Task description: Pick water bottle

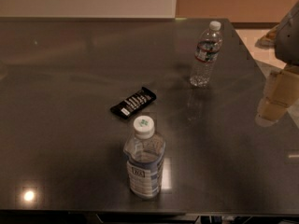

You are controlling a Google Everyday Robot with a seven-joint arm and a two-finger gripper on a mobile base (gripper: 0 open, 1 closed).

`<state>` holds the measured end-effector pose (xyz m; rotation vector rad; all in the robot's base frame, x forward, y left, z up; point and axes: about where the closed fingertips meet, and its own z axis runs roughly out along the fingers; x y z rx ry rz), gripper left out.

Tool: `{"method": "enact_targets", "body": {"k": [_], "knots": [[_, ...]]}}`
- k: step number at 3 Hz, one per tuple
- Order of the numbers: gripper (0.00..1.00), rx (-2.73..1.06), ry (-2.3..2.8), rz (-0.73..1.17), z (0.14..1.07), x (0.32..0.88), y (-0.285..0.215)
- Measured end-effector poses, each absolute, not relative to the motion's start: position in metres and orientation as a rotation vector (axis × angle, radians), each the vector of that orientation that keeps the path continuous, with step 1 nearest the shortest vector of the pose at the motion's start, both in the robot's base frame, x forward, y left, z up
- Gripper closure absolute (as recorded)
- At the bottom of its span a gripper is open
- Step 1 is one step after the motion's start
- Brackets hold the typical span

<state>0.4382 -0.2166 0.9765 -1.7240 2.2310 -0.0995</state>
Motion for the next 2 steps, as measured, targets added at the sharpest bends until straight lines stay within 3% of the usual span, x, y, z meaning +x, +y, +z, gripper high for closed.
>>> {"method": "enact_targets", "body": {"k": [2], "knots": [[0.0,-1.729,2.225,-0.074,0.975,0.452,-0.218]]}}
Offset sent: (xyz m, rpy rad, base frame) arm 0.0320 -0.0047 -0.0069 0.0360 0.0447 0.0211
